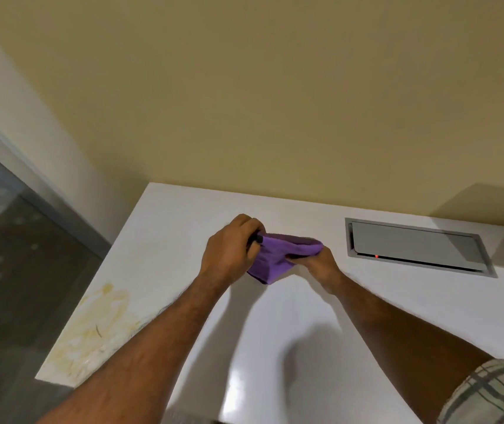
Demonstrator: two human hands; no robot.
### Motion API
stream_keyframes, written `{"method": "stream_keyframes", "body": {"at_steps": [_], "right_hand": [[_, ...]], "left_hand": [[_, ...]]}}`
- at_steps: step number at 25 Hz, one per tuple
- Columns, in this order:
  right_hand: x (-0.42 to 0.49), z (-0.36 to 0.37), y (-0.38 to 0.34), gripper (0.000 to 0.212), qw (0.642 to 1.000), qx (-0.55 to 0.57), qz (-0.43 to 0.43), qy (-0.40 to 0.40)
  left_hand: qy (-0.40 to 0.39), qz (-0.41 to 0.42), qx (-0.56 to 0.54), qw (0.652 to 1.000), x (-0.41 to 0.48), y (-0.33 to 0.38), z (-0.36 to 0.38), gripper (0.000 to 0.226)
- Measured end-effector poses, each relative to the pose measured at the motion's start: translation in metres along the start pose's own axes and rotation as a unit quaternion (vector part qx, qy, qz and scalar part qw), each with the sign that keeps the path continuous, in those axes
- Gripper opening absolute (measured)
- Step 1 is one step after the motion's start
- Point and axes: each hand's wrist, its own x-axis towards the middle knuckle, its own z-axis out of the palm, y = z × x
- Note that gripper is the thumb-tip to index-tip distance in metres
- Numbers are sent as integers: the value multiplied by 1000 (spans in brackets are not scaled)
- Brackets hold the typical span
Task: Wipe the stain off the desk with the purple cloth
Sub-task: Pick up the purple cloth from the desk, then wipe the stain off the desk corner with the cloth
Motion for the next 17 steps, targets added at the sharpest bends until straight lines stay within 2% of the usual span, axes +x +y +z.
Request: {"method": "stream_keyframes", "body": {"at_steps": [4, 9, 13, 17], "right_hand": [[-30, 41, 6, 38, 997, -64, -44, -24], [-57, 91, 2, 21, 978, -176, -83, -77], [-86, 146, 2, 29, 961, -241, -95, -100], [-117, 191, 16, 29, 949, -286, -102, -86]], "left_hand": [[74, -127, -104, 984, -76, -29, -19, 17], [145, -265, -221, 927, -153, -61, -35, 19], [169, -343, -276, 882, -203, -84, -46, 20], [160, -415, -312, 839, -255, -109, -54, 23]]}}
